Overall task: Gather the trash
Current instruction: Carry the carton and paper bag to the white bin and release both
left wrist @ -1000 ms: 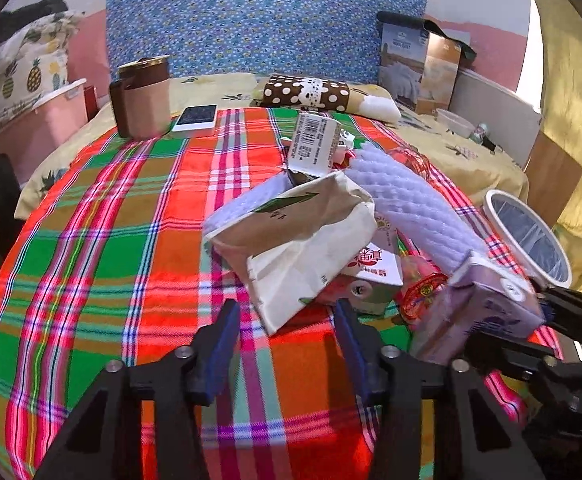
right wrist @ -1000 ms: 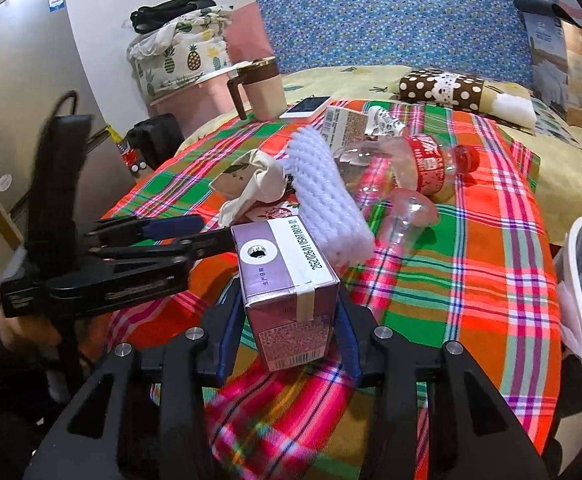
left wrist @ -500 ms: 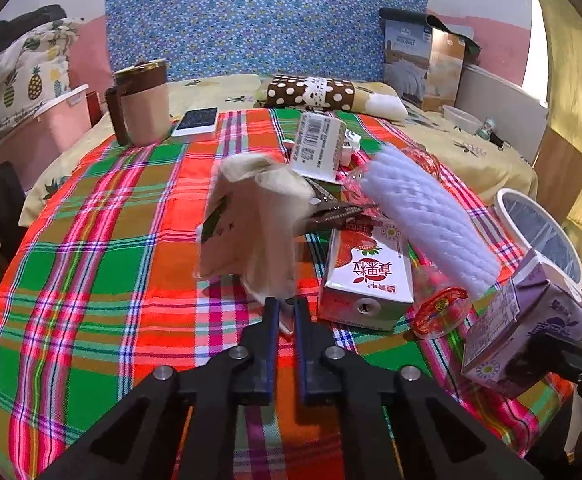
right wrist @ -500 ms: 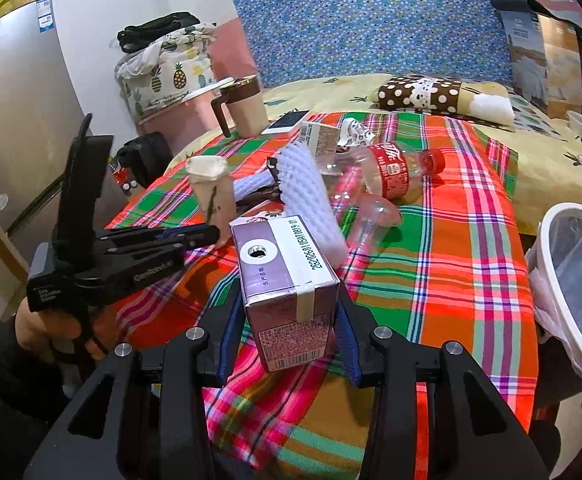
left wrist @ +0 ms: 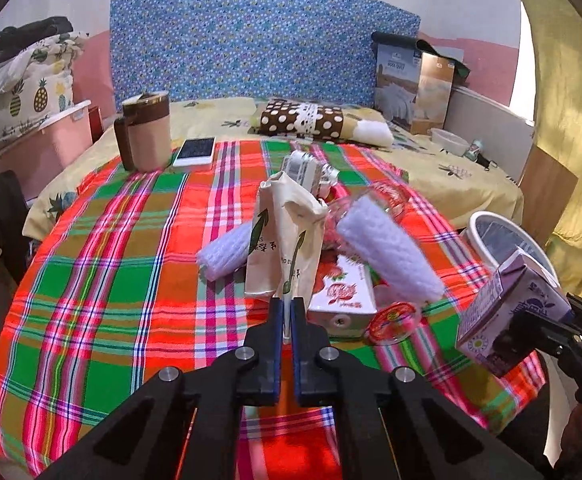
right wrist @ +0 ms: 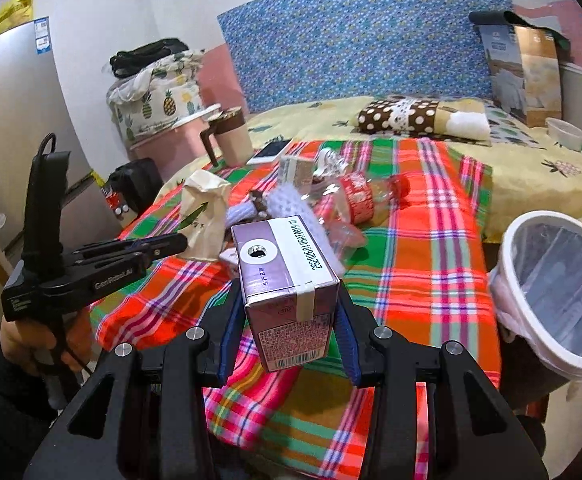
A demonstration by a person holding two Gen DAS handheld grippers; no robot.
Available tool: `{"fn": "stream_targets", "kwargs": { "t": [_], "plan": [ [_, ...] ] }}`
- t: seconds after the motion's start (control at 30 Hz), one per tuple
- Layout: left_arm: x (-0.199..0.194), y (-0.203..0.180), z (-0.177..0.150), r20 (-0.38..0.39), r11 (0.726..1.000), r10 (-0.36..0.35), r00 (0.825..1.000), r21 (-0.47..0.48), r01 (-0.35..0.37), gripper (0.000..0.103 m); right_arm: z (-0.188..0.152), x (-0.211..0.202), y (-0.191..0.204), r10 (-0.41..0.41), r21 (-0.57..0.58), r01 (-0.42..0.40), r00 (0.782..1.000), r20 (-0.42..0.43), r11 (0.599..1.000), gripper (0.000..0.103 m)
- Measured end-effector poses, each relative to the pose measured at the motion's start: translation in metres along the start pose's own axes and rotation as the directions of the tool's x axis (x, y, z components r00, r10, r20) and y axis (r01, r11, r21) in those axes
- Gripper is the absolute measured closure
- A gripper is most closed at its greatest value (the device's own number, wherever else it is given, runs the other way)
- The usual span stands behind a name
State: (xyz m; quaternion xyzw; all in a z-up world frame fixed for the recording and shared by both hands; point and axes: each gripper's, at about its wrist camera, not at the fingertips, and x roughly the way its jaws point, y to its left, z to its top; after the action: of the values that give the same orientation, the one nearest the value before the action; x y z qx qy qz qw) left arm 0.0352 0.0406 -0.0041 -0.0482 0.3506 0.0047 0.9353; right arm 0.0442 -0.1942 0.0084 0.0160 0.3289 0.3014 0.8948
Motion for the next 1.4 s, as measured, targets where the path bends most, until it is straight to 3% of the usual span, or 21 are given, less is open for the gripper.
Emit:
{"fn": "stream_targets", "kwargs": {
  "t": [0.33, 0.63, 1.03, 1.4],
  "plan": [
    [-0.016, -0.035, 0.026, 0.06, 0.997, -0.064, 0.996, 0.057, 0.06, 0.1, 0.005, -0.023, -0.035, -0.097, 0.057, 0.093, 0.993, 0.071, 0.994, 0.06],
    [0.003, -0.104, 0.05, 0.044, 0.97, -0.204, 0.978, 0.148, 0.195, 0.1, -0.001, -0.048, -0.084, -0.255, 0.154, 0.24, 0.963, 0.087, 0.958, 0.06],
    [0.067, -0.224, 0.062, -0.096, 0.881, -0.388, 0.917, 0.254, 0.399, 0.1, -0.014, -0.058, -0.152, -0.409, 0.276, 0.392, 0.913, 0.005, 0.878, 0.06],
    [0.114, -0.283, 0.053, -0.217, 0.822, -0.447, 0.868, 0.282, 0.494, 0.1, -0.025, -0.052, -0.179, -0.444, 0.311, 0.451, 0.891, -0.099, 0.836, 0.059]
  ]
}}
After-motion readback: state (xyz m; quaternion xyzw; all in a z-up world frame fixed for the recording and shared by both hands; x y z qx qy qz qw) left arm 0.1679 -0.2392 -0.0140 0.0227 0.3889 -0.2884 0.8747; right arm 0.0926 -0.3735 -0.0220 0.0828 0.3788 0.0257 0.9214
